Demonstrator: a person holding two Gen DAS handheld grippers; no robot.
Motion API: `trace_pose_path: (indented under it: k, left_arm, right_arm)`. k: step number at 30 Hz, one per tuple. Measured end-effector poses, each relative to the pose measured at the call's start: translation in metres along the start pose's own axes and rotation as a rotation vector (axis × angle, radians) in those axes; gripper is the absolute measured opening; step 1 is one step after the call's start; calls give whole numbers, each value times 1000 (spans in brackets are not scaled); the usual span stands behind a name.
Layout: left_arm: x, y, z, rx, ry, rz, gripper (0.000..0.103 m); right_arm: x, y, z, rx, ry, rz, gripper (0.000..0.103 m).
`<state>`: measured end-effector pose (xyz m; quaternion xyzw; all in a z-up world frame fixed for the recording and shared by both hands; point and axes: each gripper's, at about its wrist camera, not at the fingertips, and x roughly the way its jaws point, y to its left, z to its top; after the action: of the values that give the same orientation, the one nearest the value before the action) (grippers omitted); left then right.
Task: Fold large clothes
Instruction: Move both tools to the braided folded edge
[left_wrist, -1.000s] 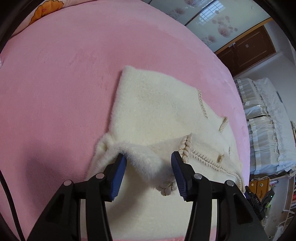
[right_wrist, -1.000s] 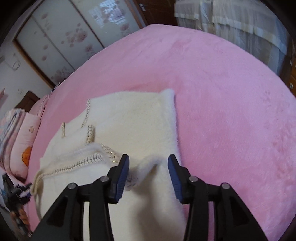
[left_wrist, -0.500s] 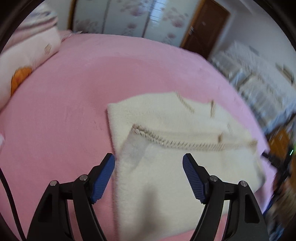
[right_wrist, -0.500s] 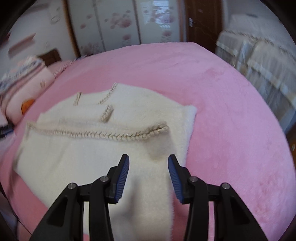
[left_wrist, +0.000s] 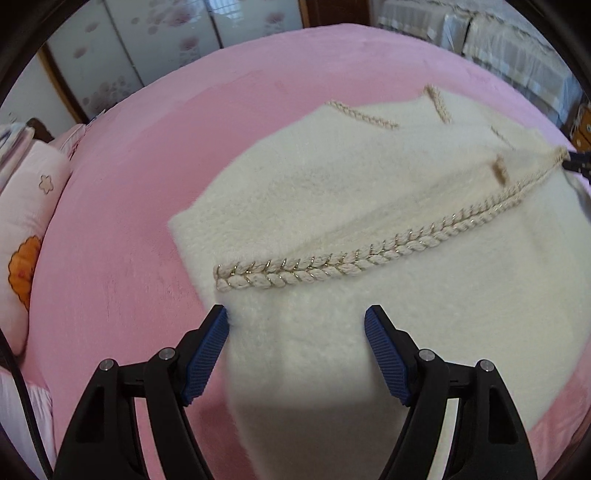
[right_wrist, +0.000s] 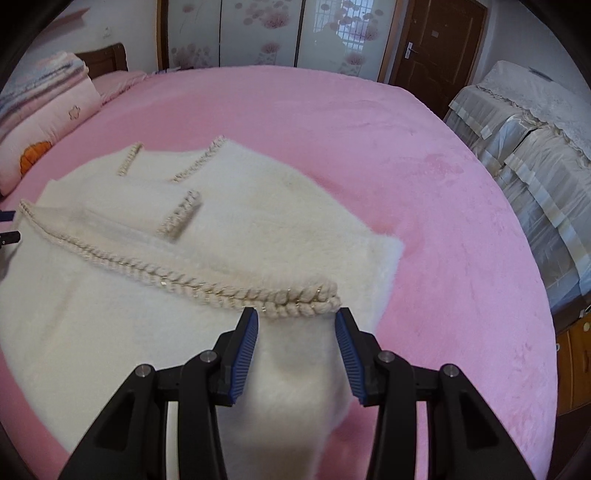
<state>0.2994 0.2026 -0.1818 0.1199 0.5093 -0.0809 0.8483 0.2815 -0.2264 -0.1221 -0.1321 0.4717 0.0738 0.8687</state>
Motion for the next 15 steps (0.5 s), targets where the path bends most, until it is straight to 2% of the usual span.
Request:
trace_pose_path:
  k: [7,15]
  left_arm:
    - [13,10,7,12,14,-59,75]
    - [23,25,7,-10,16,-104,78]
  right_arm:
    - [14,-3,3,-21,39,50,44]
    - [23,-1,4,-49,68,66,45]
